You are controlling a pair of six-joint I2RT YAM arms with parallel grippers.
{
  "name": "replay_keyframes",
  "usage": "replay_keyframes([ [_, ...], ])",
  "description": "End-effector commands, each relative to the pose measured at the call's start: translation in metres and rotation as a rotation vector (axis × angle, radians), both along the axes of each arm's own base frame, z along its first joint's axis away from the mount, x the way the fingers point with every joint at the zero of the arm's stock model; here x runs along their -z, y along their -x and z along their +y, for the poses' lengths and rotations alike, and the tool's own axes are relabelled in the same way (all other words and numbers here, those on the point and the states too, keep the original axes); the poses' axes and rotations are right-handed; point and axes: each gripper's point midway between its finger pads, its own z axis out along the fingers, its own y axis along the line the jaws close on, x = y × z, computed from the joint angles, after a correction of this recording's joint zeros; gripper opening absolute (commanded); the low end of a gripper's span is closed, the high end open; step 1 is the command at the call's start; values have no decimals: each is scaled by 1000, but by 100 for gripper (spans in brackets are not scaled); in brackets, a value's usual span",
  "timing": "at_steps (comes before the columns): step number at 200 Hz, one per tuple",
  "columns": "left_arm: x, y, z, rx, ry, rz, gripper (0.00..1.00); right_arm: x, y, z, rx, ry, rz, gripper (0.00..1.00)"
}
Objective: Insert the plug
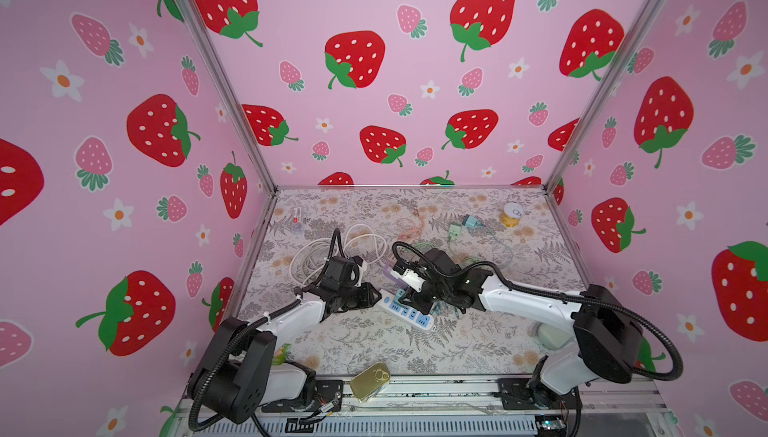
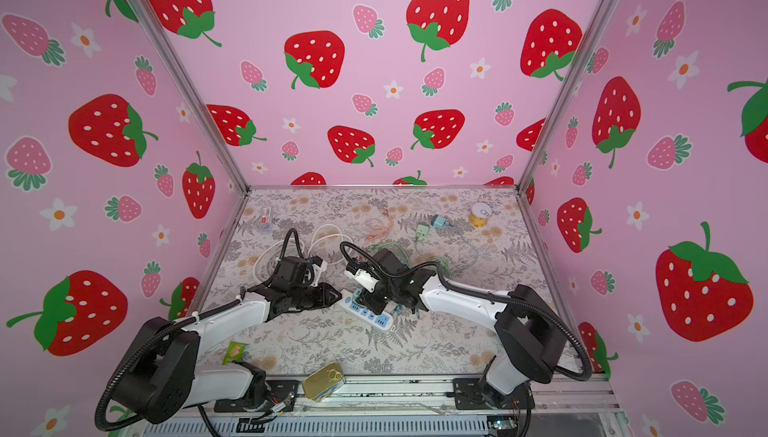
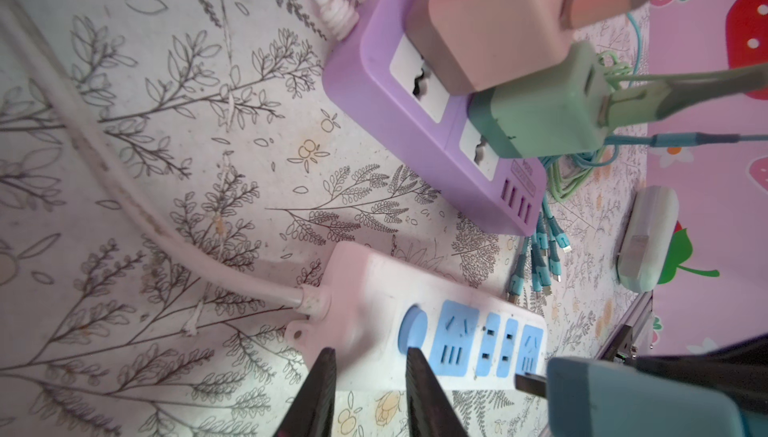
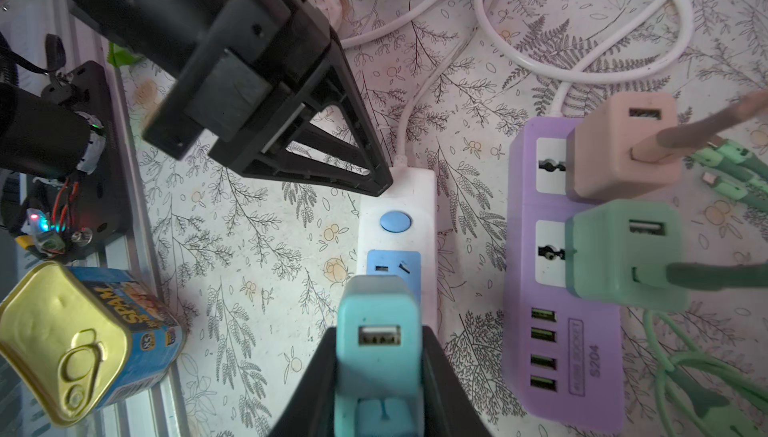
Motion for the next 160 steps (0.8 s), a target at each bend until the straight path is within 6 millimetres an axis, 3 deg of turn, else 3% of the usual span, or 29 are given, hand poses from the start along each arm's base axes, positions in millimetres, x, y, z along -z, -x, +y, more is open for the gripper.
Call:
replay_keyframes([
  [1, 9, 3, 3, 8, -37, 21, 31, -6, 0, 11, -41, -21, -38, 11],
  [160, 20, 5, 5, 9, -70, 60, 26, 15, 2, 22, -79, -13, -30, 10],
])
